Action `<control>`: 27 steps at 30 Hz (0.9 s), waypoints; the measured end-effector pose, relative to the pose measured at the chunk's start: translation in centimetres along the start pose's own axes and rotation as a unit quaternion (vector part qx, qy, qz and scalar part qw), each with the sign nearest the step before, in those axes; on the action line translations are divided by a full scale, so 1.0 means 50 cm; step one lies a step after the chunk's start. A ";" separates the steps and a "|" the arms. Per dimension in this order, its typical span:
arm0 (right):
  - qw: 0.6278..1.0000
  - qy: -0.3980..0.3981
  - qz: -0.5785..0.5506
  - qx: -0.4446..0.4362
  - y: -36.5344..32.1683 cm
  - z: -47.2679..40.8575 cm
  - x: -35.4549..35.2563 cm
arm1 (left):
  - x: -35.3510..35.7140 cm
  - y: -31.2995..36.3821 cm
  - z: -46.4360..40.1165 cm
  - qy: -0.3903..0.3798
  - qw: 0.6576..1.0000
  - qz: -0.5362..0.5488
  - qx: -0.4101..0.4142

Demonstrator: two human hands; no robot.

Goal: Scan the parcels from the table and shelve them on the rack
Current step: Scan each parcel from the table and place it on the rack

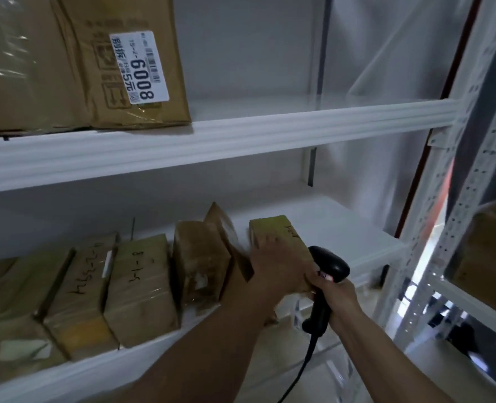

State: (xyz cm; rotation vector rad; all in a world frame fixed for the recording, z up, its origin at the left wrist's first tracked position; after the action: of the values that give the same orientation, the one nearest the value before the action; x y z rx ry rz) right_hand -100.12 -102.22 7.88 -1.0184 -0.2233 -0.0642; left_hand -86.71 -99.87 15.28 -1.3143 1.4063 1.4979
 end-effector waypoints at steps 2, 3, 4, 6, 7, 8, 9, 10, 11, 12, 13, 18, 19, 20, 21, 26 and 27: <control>1.000 -0.021 0.017 0.004 -0.007 -0.019 0.015 | -0.002 -0.019 -0.017 -0.003 1.000 -0.018 -0.019; 0.999 -0.034 0.023 0.004 -0.012 -0.026 0.023 | -0.005 -0.029 -0.023 -0.001 0.999 -0.042 -0.023; 0.999 -0.047 0.026 0.005 -0.016 -0.031 0.030 | -0.008 -0.037 -0.027 -0.002 0.997 -0.067 -0.026; 0.998 -0.066 0.023 0.008 -0.023 -0.039 0.037 | -0.011 -0.053 -0.035 0.003 0.994 -0.109 -0.024; 0.997 -0.074 0.019 0.010 -0.025 -0.042 0.039 | -0.012 -0.059 -0.038 0.004 0.993 -0.119 -0.021; 0.996 -0.081 0.021 0.009 -0.029 -0.042 0.039 | -0.011 -0.062 -0.039 -0.001 0.993 -0.117 -0.017; 0.996 -0.087 0.025 0.005 -0.034 -0.038 0.039 | -0.012 -0.065 -0.039 -0.010 0.994 -0.105 -0.015; 0.995 -0.091 0.031 -0.001 -0.041 -0.032 0.040 | -0.012 -0.066 -0.035 -0.019 0.996 -0.084 -0.015; 0.995 -0.092 0.034 -0.006 -0.047 -0.026 0.042 | -0.016 -0.065 -0.029 -0.019 0.998 -0.055 -0.013; 0.995 -0.091 0.036 -0.011 -0.056 -0.015 0.045 | -0.027 -0.062 -0.020 0.005 1.000 -0.016 -0.008; 0.995 -0.094 0.038 -0.015 -0.067 0.000 0.050 | -0.045 -0.059 -0.008 0.058 0.998 0.025 -0.002; 0.980 -0.189 0.055 -0.025 -0.099 0.117 0.133 | -0.153 -0.100 0.096 0.293 0.943 0.144 -0.072; 0.975 -0.215 0.051 -0.025 -0.094 0.144 0.158 | -0.169 -0.117 0.120 0.306 0.934 0.163 -0.085; 0.970 -0.238 0.049 -0.024 -0.086 0.167 0.184 | -0.184 -0.137 0.147 0.318 0.927 0.175 -0.099; 0.965 -0.256 0.050 -0.020 -0.073 0.194 0.211 | -0.198 -0.161 0.179 0.330 0.918 0.186 -0.114; 0.934 -0.343 0.104 -0.011 0.040 0.333 0.351 | -0.248 -0.304 0.402 0.369 0.885 0.190 -0.212; 0.927 -0.355 0.118 -0.008 0.072 0.365 0.376 | -0.256 -0.332 0.458 0.373 0.878 0.192 -0.231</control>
State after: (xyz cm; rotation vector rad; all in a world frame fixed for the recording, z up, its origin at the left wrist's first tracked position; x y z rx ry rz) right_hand -84.06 -83.87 18.08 -1.0463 -0.7576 0.5338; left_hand -72.64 -72.73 20.68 -2.1745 1.9424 1.7427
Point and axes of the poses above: each hand's wrist, its own z-axis away from the middle knuckle, its own x-axis out of the palm, y = z × x, the point moved 6 cm from there along -z, towards the middle knuckle, and after that the axes turned 11 degrees about x, right-handed, at the moved point
